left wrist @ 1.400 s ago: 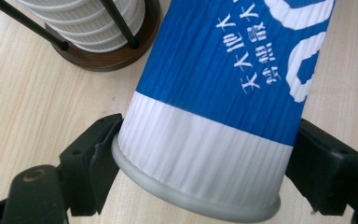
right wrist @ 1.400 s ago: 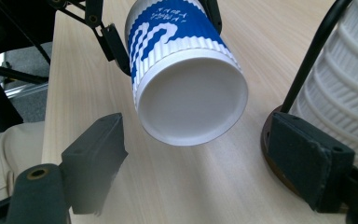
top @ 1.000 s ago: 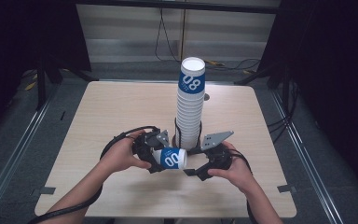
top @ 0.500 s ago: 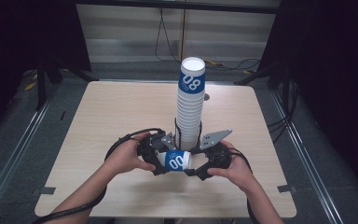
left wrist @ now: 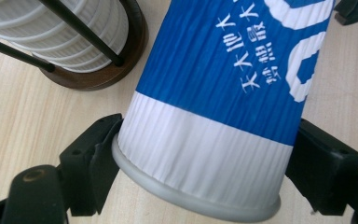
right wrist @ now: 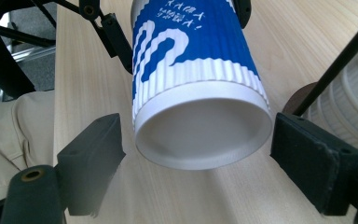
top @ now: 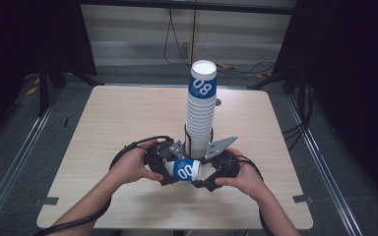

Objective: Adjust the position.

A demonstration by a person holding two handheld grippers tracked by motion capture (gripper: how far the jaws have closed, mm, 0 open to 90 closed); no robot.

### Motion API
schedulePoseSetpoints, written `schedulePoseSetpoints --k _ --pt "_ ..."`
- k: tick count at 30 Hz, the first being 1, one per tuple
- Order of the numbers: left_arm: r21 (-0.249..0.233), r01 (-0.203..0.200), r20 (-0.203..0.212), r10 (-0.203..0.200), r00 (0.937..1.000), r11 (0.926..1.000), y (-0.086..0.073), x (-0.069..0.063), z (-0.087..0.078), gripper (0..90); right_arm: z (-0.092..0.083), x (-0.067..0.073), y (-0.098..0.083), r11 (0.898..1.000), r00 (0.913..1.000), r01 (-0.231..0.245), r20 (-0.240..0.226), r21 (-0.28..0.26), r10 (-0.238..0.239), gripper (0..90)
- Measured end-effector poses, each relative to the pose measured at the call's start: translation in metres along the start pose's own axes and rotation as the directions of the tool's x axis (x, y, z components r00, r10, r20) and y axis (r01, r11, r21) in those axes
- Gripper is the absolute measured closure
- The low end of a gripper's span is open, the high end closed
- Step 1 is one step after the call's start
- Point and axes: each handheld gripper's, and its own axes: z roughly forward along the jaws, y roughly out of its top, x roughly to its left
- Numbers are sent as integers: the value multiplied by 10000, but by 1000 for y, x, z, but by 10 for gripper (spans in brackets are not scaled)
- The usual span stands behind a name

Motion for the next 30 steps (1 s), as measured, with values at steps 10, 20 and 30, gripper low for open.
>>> schedulePoseSetpoints --k 10,20,30 --pt "-77 -24 70 25 10000 10000 2 -1 1 179 3 -1 5 9998 10000 75 -35 160 -74 165" --pt "-77 -34 111 34 9999 10000 4 -1 3 179 6 -1 7 9997 9999 112 -89 214 -110 165" --pt "-74 -24 176 26 9998 10000 4 0 3 179 11 -2 8 9985 9996 221 -189 495 -212 171"
